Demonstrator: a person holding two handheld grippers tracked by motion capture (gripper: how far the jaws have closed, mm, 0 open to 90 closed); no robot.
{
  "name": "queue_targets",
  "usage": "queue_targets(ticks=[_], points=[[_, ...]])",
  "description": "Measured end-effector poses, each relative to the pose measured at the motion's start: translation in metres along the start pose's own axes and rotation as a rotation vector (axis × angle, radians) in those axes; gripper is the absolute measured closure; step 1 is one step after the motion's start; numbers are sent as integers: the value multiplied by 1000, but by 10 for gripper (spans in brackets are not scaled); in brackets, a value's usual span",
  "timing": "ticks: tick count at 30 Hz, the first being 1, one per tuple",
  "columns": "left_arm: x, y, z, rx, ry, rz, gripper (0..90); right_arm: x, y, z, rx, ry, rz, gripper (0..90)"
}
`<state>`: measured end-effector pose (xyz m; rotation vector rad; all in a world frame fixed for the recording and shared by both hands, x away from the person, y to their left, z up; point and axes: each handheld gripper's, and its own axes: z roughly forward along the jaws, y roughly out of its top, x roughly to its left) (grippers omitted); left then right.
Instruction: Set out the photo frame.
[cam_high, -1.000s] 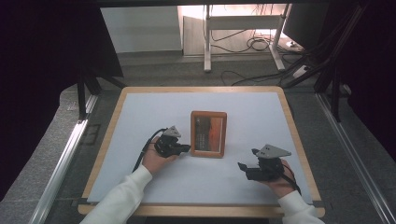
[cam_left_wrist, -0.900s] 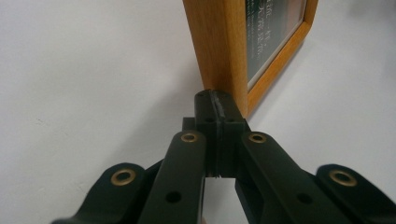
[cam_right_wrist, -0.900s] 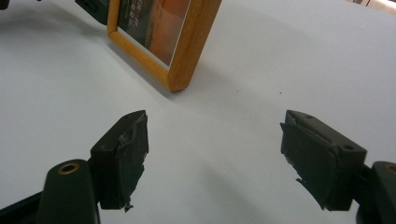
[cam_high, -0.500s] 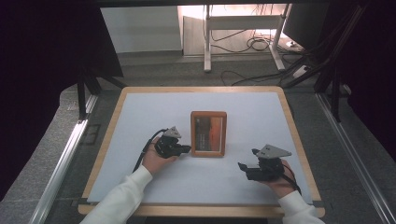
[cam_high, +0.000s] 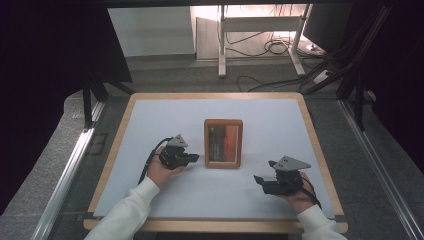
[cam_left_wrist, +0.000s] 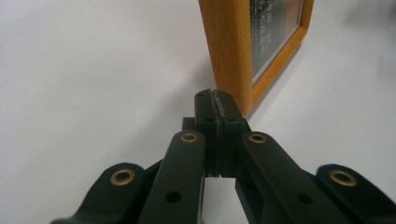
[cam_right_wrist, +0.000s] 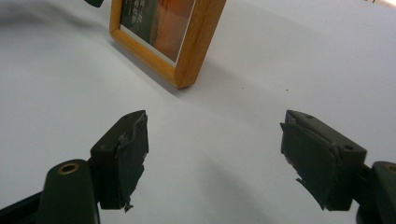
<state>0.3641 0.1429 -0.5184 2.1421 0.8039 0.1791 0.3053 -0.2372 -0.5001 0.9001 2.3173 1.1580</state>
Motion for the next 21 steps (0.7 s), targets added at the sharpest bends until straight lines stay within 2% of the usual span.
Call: queue_targets(ticks=[3, 8, 11, 15, 21], points=[[-4, -3, -7, -11, 13, 14, 900, 0, 0, -1, -4, -8, 0, 235], [-11, -14, -25, -50, 42, 2, 855, 1, -1, 0, -3, -18, -3, 233], [-14, -24, -33, -63, 68, -28, 722, 2, -2, -2, -2, -27, -2, 233], [-18, -36, -40, -55, 95, -34, 563, 0, -2, -5, -7, -42, 10, 233], [-24, -42, -50, -82, 90, -58, 441, -4, -4, -6, -11, -42, 36, 232]])
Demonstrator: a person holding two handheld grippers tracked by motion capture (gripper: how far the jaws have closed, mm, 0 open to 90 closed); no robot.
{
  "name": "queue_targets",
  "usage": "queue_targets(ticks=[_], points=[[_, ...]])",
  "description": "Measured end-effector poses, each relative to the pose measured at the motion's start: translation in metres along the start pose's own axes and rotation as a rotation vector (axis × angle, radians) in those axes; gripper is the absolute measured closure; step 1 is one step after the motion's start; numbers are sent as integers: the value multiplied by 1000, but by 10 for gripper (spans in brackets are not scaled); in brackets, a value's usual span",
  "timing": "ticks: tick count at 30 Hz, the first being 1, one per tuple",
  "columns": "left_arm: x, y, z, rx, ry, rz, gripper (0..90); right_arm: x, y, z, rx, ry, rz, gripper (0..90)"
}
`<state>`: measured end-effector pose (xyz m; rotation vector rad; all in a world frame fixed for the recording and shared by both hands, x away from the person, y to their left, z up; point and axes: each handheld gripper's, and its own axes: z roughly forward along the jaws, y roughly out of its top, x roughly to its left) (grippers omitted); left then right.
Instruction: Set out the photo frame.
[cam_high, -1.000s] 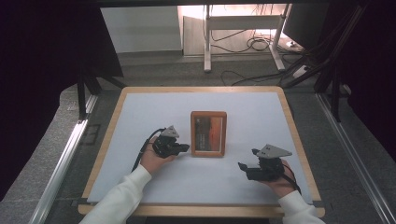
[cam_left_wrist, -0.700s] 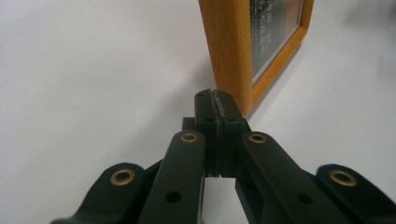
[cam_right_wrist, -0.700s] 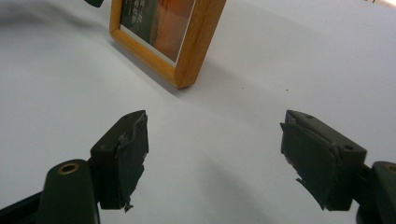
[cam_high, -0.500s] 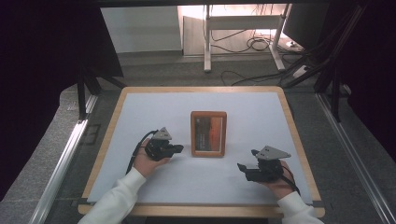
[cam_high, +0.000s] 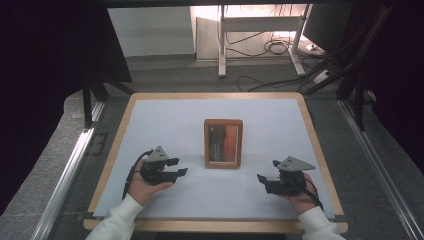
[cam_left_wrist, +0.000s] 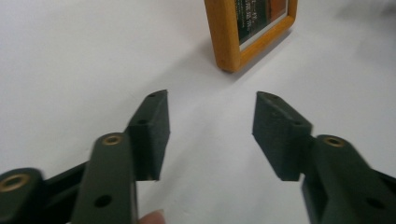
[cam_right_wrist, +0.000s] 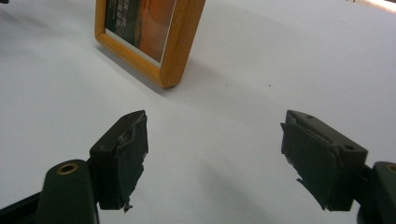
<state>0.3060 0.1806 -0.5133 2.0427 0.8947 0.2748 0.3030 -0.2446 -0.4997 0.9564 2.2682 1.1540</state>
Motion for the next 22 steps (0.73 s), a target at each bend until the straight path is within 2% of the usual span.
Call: queue_targets(ticks=[5, 15, 19, 22], points=[[0, -7, 0, 18, 5, -3, 423, -3, -1, 2, -11, 39, 63, 228], [7, -6, 4, 20, -6, -32, 394, -3, -3, 3, -7, 39, 58, 228], [11, -4, 7, 19, -13, -32, 390, -2, -4, 4, -1, 47, 39, 226], [13, -3, 7, 9, -17, -54, 386, -1, -3, 4, -7, 53, 35, 222]])
